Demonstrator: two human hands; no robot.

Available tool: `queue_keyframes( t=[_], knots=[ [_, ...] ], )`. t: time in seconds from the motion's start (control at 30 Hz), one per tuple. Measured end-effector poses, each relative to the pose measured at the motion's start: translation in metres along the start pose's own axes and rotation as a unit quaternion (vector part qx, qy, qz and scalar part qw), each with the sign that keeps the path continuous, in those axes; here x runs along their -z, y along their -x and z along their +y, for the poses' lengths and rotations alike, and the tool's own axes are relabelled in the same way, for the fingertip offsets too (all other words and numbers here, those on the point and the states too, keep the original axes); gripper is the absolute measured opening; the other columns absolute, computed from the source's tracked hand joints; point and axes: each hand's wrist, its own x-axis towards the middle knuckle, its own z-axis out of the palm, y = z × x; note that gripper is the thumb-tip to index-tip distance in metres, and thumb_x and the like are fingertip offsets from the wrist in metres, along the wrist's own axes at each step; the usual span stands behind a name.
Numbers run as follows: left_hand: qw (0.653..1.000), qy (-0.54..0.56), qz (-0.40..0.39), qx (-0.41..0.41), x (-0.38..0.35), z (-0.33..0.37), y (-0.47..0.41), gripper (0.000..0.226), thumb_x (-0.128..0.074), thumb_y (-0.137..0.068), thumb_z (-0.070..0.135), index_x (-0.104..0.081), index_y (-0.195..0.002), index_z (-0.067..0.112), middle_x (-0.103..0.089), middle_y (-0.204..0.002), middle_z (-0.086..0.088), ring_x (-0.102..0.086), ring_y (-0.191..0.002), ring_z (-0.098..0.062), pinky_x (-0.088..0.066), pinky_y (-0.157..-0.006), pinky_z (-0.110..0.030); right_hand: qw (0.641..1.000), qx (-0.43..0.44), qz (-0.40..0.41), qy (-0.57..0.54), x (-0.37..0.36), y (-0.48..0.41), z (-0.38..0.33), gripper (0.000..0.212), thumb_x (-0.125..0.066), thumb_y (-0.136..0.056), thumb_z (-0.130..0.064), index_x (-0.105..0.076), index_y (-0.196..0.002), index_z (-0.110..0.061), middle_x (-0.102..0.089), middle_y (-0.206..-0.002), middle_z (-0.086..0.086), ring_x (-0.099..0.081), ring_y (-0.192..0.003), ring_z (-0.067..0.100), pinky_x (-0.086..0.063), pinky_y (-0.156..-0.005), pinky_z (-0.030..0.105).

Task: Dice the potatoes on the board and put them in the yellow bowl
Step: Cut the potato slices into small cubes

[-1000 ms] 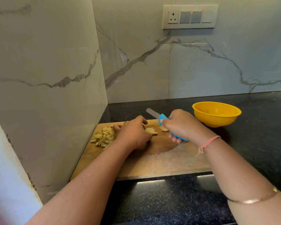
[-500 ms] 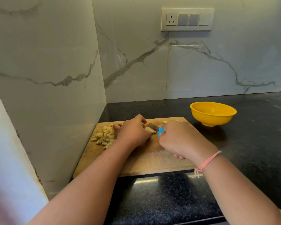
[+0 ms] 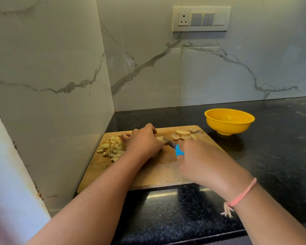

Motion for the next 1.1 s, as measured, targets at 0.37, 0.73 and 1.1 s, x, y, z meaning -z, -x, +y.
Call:
queue_keyframes(
  t=[0.37,0.73,1.1],
  knots=[
    [1.000,0.002,0.002,-0.009,0.001,-0.004,0.002,0.028,-0.055,-0.089,0.034,-0.049,-0.115,0.035,-0.058,-0.119,0.007,-0.046,-0.119,-0.018,-0.024,-0.105,-0.049,0.999,0.023,0.024,-0.021,0.022,0.030,0.017,0.040,-0.040,-0.099,-0.034,-0.043,-0.138,-0.025,-0.053,-0.095,-0.003,-0.042,-0.059,0.004,-0.035,-0.049,0.017],
    [0.999,-0.005,-0.018,-0.042,0.006,-0.006,0.001,0.004,-0.051,-0.095,0.033,-0.050,-0.096,0.037,-0.060,-0.106,0.011,-0.051,-0.108,-0.015,-0.027,-0.102,-0.047,0.997,-0.009,0.036,-0.070,0.013,0.000,-0.001,0.039,-0.037,-0.101,-0.029,-0.043,-0.138,-0.019,-0.051,-0.095,0.002,-0.049,-0.067,0.012,-0.036,-0.051,0.018],
    [1.000,0.000,-0.008,-0.022,0.006,-0.006,-0.001,0.009,-0.054,-0.093,0.038,-0.061,-0.090,0.035,-0.064,-0.098,0.010,-0.053,-0.104,-0.017,-0.030,-0.100,-0.047,0.996,-0.012,0.017,-0.086,0.004,-0.015,-0.023,0.025,-0.042,-0.096,-0.021,-0.050,-0.119,-0.015,-0.044,-0.077,0.001,-0.055,-0.081,0.021,-0.050,-0.072,0.031]
  ],
)
